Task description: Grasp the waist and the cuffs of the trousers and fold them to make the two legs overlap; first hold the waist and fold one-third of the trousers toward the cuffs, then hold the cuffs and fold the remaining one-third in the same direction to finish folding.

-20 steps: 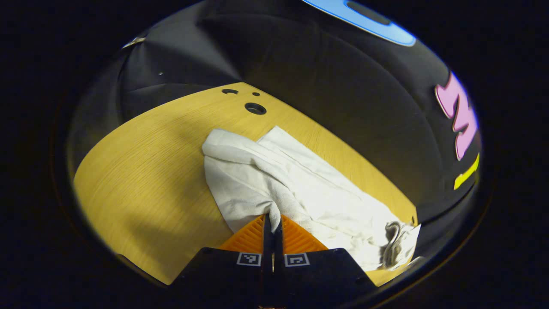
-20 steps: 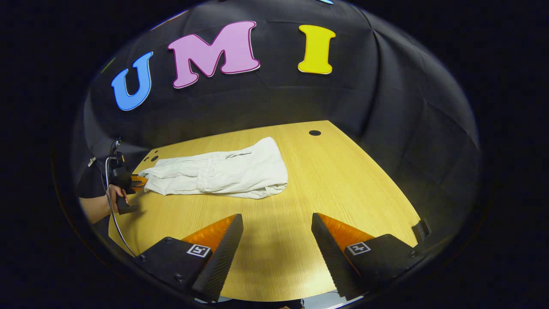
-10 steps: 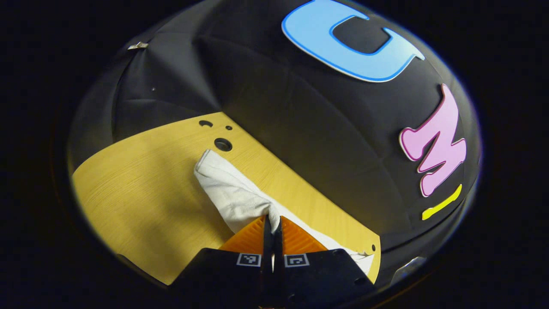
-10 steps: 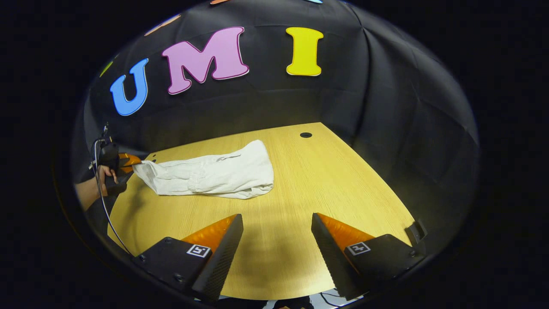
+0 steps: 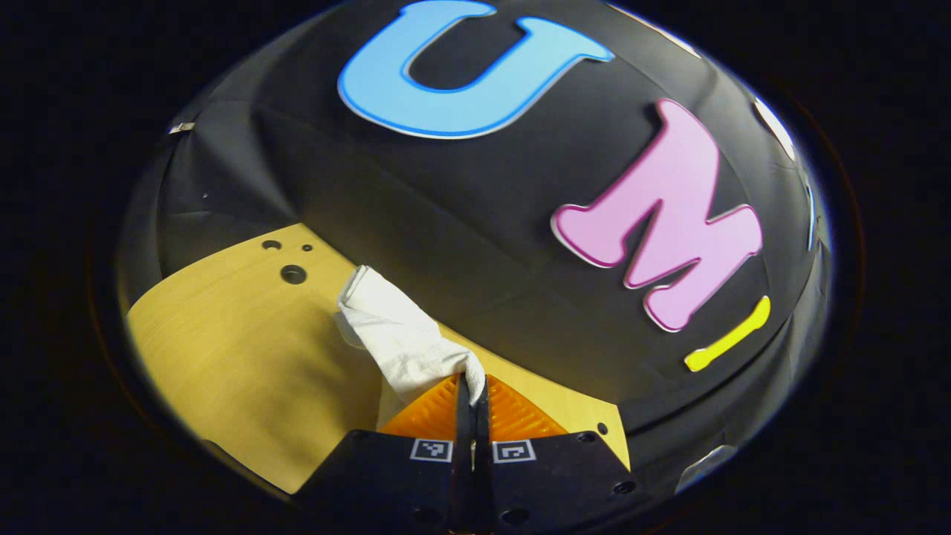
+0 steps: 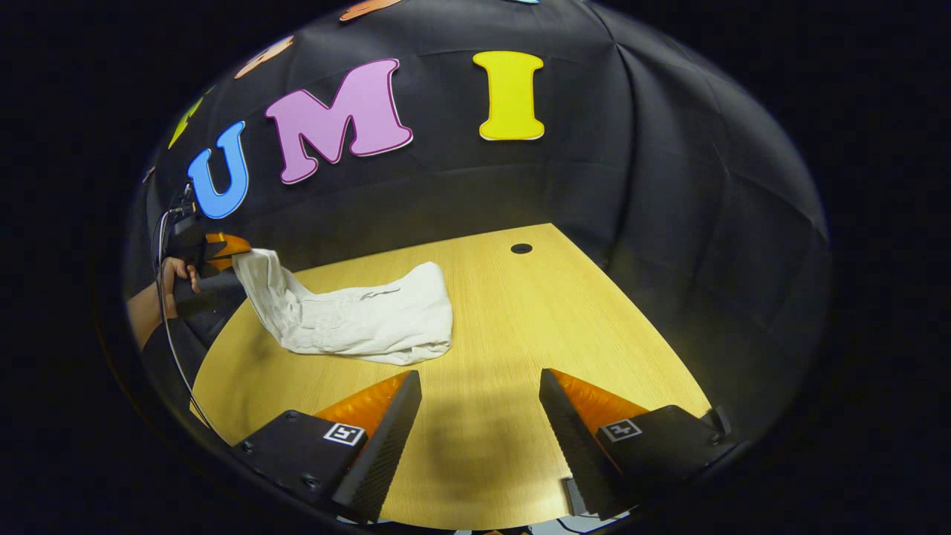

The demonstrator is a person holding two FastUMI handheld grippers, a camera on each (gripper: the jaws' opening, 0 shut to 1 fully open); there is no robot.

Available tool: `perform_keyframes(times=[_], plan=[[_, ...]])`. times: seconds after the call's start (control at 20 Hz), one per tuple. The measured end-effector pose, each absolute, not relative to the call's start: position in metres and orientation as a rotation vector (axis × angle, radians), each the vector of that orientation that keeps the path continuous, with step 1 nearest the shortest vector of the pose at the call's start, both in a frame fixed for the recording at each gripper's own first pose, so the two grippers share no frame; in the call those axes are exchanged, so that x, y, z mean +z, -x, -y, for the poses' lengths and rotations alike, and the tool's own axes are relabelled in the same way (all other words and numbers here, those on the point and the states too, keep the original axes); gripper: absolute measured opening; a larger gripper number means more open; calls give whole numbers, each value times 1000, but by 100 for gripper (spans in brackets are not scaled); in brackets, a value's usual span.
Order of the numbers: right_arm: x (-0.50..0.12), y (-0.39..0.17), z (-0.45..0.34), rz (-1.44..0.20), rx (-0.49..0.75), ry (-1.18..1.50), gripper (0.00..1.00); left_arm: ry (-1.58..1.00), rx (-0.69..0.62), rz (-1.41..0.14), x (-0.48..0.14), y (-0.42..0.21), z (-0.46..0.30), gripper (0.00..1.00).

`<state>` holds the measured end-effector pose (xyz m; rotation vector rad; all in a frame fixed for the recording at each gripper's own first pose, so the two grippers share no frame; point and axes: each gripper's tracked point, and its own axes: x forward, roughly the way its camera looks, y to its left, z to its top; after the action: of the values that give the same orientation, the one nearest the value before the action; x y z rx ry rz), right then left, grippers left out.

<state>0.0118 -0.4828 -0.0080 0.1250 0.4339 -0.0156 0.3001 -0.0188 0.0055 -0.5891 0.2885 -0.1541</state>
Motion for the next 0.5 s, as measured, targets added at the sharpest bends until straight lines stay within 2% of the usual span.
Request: perform_keyframes(times=[0.25,0.5], plan=[[-8,-14,508,-430,-5,-145,99,526,-262,-282,28,-289,116,5],[-7,-16,532,-423,18,-152,99,478,-321,-292,21,-274,201,5]])
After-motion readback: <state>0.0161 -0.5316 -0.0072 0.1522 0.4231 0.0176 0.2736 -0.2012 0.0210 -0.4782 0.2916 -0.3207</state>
